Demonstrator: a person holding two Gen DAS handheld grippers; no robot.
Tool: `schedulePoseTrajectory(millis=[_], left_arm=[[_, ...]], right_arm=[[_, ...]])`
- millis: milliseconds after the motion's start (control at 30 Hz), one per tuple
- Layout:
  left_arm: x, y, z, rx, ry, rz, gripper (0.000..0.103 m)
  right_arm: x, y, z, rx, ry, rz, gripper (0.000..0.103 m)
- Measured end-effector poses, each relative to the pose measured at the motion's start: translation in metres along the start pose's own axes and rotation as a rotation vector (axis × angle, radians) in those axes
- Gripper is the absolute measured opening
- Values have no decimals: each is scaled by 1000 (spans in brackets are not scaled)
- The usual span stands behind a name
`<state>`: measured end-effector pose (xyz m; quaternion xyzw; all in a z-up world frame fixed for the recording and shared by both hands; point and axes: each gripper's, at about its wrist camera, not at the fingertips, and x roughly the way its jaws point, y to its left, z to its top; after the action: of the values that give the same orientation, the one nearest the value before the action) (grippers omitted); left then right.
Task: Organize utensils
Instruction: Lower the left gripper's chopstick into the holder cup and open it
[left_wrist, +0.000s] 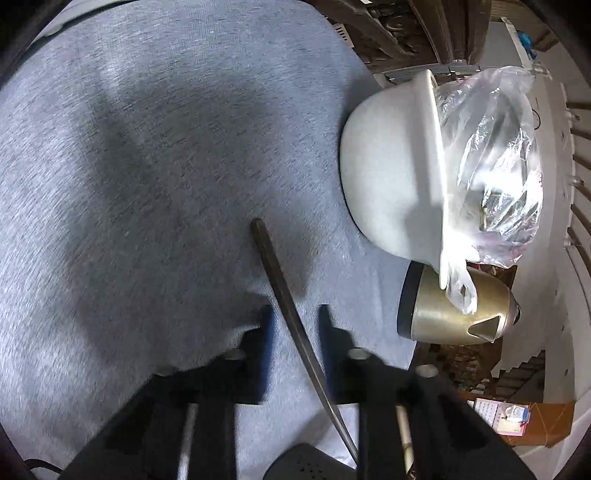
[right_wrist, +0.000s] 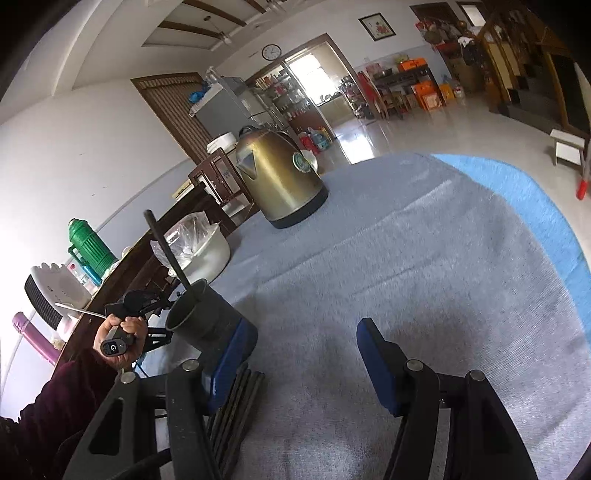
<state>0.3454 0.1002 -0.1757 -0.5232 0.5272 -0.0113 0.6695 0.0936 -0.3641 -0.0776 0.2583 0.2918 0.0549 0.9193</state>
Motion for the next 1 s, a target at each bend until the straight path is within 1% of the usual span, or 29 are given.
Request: schedulePoseTrajectory(millis=[33, 67, 100, 133, 200, 300, 400, 500, 633, 733, 800, 833, 900, 933, 1000], left_arm=[[-1, -1, 0, 8, -9, 4, 13], [-3, -2, -2, 19, -24, 6, 10], [-6, -5, -4, 36, -36, -3, 5], [-10, -10, -7, 57, -45, -12, 7], [-20, -21, -15, 111, -69, -23, 6], [-39, -47, -24, 206, -123, -56, 6], [-65, -71, -42, 290, -153, -96, 6], [-94, -98, -64, 400, -193, -85, 6], [-136, -134, -98, 547, -279, -118, 6], [-155, -160, -124, 638, -333, -158, 6], [-163, -176, -145, 716, -416, -164, 6], [-164, -177, -150, 740, -451, -167, 6], [-160, -187, -168, 804, -531, -175, 6], [-159, -185, -174, 836, -557, -168, 6], [-142, -189, -190, 922, -623, -112, 6]], right_arm=[[1, -1, 0, 4, 2, 1, 66], [1, -1, -1, 7, 3, 3, 66], [0, -1, -1, 8, 3, 5, 66], [-1, -1, -2, 6, 1, 4, 66], [-5, 0, -2, 0, -8, 1, 66], [-9, 2, -1, 7, -21, 5, 66], [-14, 3, -4, 18, -27, 13, 66], [-22, 6, -7, 7, -41, 14, 66], [-32, 7, -9, 4, -57, 19, 66], [-38, 4, -10, 11, -61, 21, 66], [-41, 3, -12, 16, -62, 27, 66], [-43, 3, -13, 17, -65, 28, 66], [-46, 2, -14, 15, -67, 29, 66], [-48, 2, -15, 15, -68, 28, 66], [-51, -1, -16, 19, -69, 26, 66]])
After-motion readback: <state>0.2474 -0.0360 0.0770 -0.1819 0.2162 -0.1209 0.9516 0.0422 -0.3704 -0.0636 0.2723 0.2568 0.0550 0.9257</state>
